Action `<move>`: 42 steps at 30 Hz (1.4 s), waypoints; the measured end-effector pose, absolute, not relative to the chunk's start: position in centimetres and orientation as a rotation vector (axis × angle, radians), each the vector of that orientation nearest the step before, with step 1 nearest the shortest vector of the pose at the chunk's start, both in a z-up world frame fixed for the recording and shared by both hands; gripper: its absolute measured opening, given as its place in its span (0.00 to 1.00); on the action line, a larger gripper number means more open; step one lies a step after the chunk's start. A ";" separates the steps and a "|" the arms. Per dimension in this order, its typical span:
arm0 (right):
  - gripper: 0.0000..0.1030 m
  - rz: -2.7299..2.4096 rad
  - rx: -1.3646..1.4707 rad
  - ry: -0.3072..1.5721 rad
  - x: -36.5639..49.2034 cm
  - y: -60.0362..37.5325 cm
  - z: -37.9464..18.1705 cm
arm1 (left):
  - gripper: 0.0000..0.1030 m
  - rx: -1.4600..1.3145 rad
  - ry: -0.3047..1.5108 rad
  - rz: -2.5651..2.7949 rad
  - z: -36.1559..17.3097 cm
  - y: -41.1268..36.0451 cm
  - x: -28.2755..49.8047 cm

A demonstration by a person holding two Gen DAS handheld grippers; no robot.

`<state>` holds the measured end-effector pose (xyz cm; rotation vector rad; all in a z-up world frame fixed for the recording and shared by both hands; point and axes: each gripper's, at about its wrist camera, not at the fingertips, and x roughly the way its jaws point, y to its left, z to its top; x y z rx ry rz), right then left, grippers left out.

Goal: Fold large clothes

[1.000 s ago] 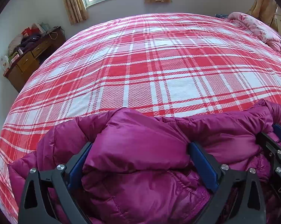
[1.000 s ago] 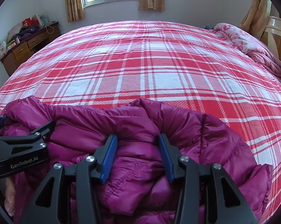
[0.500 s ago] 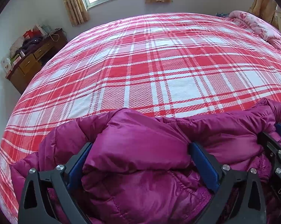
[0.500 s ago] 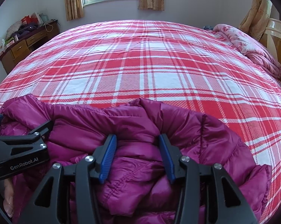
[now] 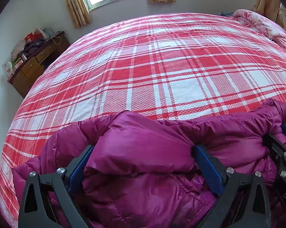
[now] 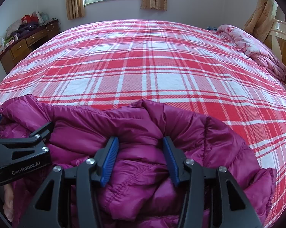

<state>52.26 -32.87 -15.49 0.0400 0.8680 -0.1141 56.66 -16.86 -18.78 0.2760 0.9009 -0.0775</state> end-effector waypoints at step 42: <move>0.70 -0.134 0.188 0.911 21.2 -37.8 -14.1 | 0.99 0.261 0.863 -0.059 -16.8 1.8 27.9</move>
